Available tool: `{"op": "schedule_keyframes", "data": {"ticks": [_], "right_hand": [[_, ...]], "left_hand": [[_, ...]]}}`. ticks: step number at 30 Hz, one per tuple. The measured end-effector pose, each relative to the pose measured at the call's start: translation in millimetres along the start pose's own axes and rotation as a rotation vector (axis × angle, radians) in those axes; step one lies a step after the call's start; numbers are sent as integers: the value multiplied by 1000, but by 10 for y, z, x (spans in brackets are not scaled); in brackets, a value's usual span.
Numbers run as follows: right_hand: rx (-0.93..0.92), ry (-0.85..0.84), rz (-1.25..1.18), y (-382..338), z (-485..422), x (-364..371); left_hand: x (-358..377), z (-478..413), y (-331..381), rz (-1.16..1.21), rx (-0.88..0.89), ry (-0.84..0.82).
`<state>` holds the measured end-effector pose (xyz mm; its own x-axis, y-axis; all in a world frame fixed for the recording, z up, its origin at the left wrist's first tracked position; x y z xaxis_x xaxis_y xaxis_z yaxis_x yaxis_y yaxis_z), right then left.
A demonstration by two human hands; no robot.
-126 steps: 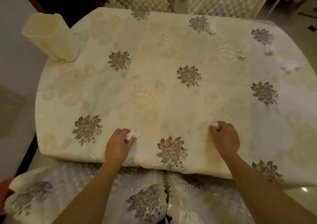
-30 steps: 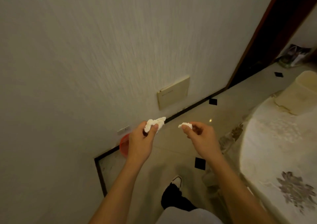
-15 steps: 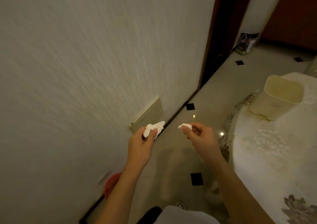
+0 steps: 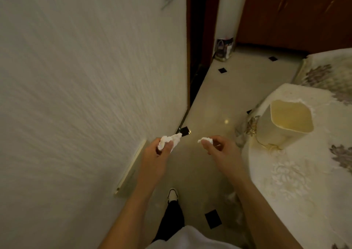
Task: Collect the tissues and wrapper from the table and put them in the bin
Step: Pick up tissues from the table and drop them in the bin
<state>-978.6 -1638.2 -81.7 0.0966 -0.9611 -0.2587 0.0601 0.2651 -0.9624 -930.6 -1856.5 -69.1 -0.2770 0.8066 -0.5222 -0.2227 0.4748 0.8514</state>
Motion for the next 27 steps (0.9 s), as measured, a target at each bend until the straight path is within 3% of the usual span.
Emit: {"op": "schedule_keyframes", "data": {"ticks": [13,27], "right_hand": [[81,235,30,-313,-1737,298],[174,462,-106,92,-3105,-456]], "left_hand": [[264,-2341,327,64,118,-217],[1529,-3895,919,65,172,-417]]}}
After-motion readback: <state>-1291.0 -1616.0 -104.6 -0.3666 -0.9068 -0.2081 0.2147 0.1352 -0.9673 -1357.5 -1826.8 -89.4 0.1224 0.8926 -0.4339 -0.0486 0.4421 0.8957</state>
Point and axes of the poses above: each hand's wrist, its own z-axis away from the middle knuckle, its own x-axis out of the palm, y = z × x, the point moved 7 cm from there along -z, towards the middle knuckle, and after that the axes turned 6 degrees about -z, right-handed, at the moved point
